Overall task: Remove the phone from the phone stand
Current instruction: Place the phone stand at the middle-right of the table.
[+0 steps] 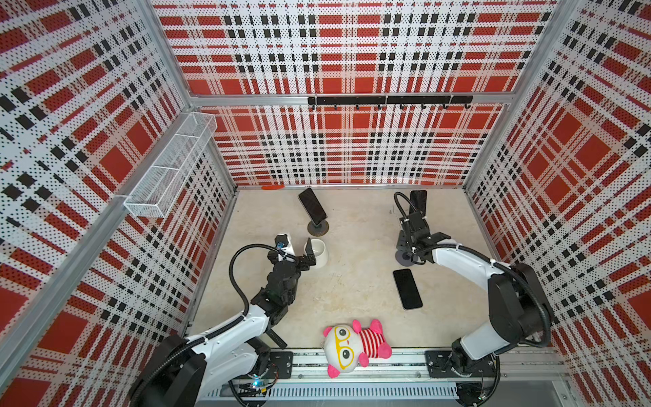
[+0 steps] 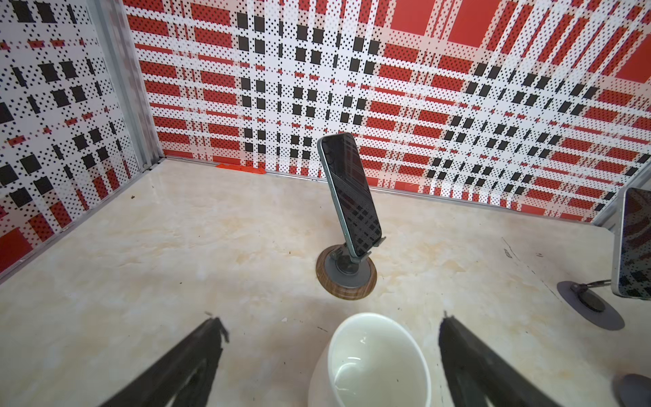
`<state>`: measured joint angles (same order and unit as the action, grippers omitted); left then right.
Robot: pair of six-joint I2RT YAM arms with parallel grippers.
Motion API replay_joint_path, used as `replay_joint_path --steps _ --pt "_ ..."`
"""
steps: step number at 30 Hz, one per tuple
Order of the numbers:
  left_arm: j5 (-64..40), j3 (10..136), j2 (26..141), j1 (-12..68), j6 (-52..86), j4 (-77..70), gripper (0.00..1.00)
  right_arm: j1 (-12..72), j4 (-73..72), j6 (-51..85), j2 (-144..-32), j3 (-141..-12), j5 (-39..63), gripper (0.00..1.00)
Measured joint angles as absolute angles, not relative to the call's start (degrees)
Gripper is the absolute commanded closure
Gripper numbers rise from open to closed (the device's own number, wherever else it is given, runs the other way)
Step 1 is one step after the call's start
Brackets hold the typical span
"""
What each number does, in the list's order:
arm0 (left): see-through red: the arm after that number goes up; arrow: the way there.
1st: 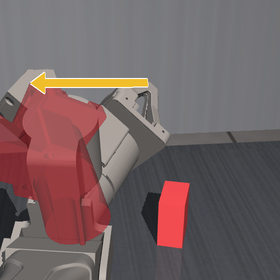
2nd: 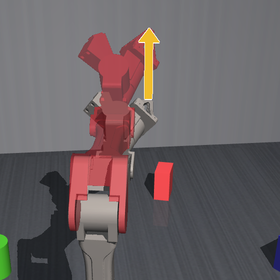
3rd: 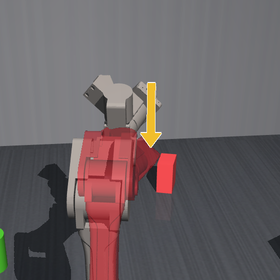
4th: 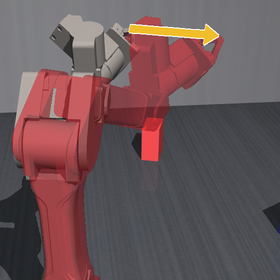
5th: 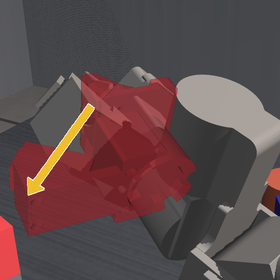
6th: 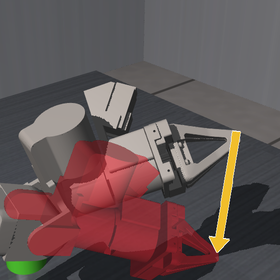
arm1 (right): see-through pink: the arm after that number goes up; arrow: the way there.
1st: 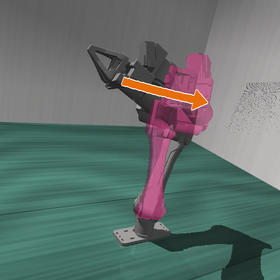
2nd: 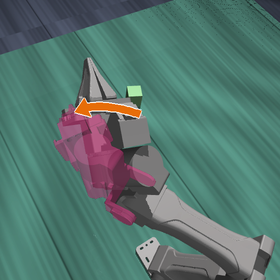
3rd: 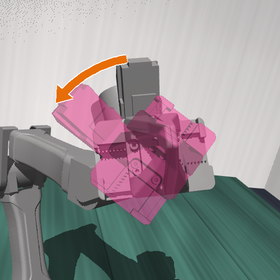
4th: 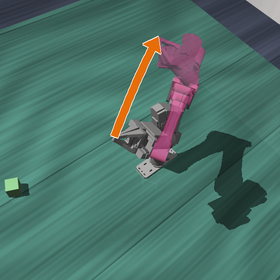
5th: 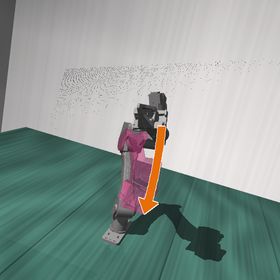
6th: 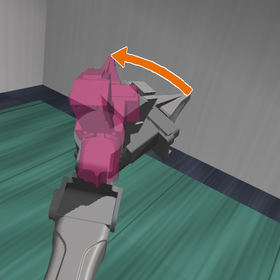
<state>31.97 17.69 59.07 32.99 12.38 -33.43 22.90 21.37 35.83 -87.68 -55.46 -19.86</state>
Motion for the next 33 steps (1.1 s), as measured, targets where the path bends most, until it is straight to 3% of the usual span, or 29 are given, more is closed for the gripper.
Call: replay_joint_path --steps 12,33 --pt "31.9 17.7 60.0 33.0 12.4 -33.5 0.02 5.7 20.5 34.1 -71.3 -40.6 -14.3 0.41" --pt "31.9 17.7 60.7 33.0 12.4 -33.6 0.02 4.4 23.7 31.0 -67.2 -42.0 -11.6 0.22"
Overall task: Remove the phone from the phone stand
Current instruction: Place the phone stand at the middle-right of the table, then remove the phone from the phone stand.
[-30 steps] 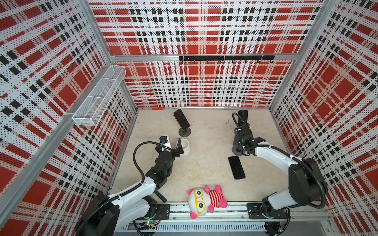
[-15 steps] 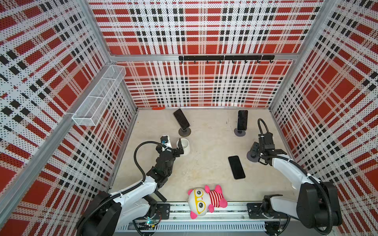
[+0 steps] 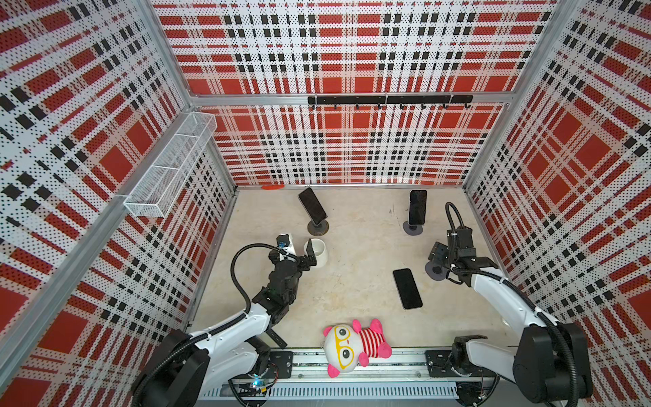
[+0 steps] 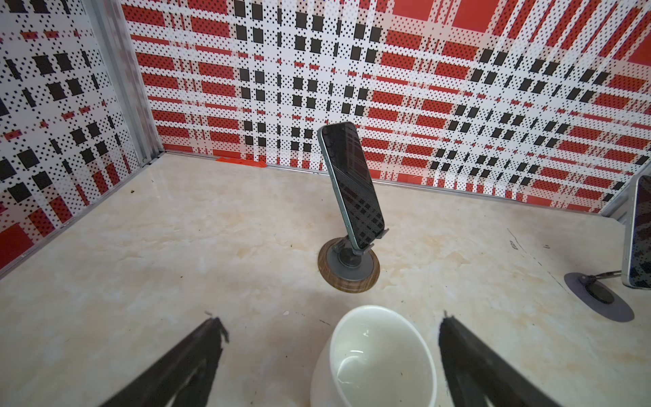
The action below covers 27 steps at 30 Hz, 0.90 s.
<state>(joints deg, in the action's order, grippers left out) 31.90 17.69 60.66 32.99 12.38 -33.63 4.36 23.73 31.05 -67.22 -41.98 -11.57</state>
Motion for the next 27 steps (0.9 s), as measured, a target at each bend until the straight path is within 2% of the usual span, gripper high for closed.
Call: replay_joint_path --steps 12,19,22,27 --pt "31.1 18.2 60.6 33.0 12.4 -33.8 0.02 4.3 26.6 20.5 -67.3 -55.3 -12.2 0.18" --pt "29.7 20.7 60.6 33.7 13.0 -33.8 0.02 4.3 20.5 16.4 -74.9 -59.5 -5.5 0.12" --pt "29.6 21.8 60.6 34.4 13.1 -33.7 0.02 4.3 18.1 15.1 -79.7 -62.4 -1.7 0.0" --pt "29.6 22.1 60.6 35.5 13.5 -33.3 0.02 4.3 15.2 12.6 -87.3 -68.3 1.6 0.0"
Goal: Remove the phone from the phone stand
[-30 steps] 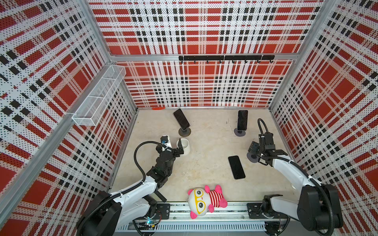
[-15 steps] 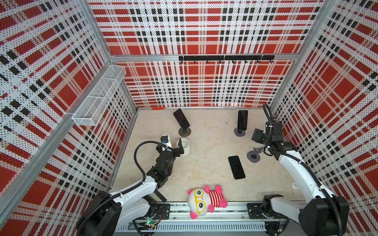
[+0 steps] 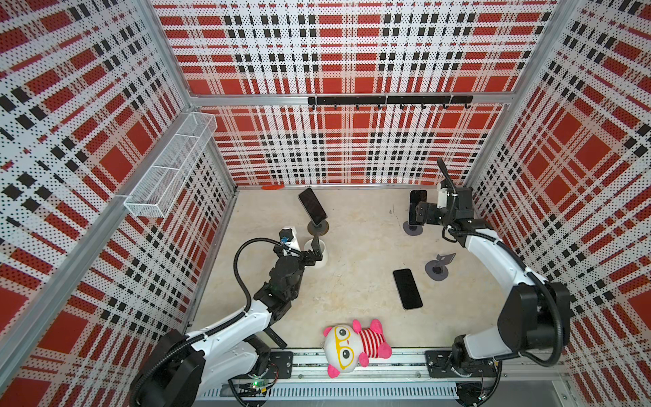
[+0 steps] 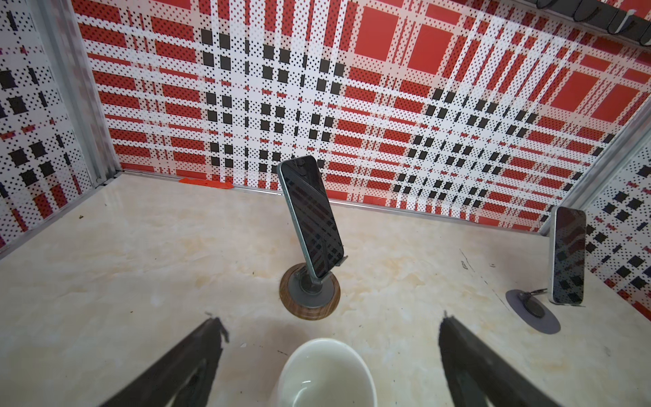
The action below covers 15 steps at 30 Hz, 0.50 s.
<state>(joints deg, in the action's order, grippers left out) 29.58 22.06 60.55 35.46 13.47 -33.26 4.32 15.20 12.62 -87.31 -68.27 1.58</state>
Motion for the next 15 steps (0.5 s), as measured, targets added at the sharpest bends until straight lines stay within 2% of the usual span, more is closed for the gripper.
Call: replay_joint_path --steps 15 --pt "30.5 22.8 60.5 36.8 13.6 -30.2 0.02 4.3 12.3 8.0 -102.8 -80.7 -0.4 0.0"
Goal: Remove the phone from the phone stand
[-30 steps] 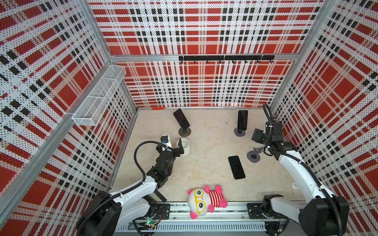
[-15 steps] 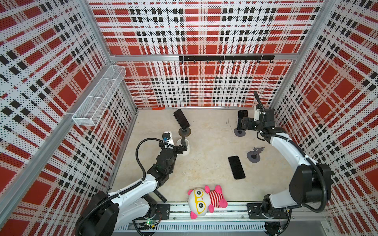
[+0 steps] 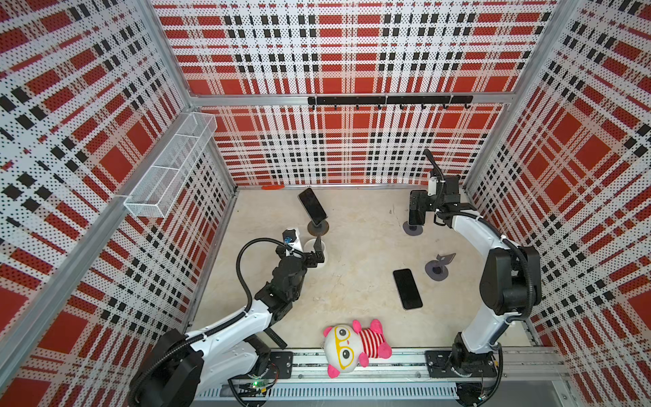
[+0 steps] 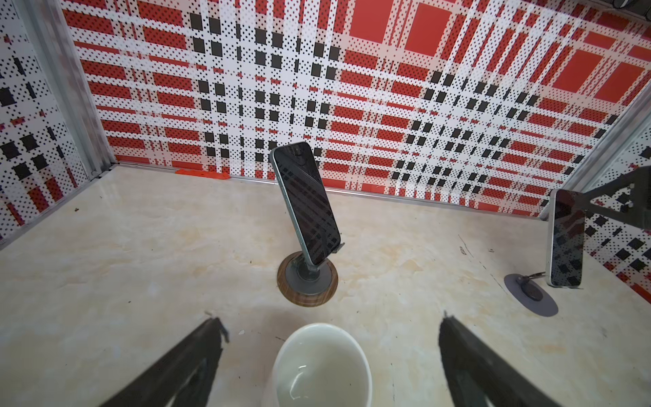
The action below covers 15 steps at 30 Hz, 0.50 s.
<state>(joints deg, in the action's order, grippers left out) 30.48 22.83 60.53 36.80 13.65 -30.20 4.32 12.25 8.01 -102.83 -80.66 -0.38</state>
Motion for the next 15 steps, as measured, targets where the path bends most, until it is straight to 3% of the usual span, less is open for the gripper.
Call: replay_joint_path --steps 15 --pt "31.6 22.8 60.5 37.2 13.6 -29.8 0.02 4.3 12.5 6.7 -110.3 -86.7 0.9 0.0"
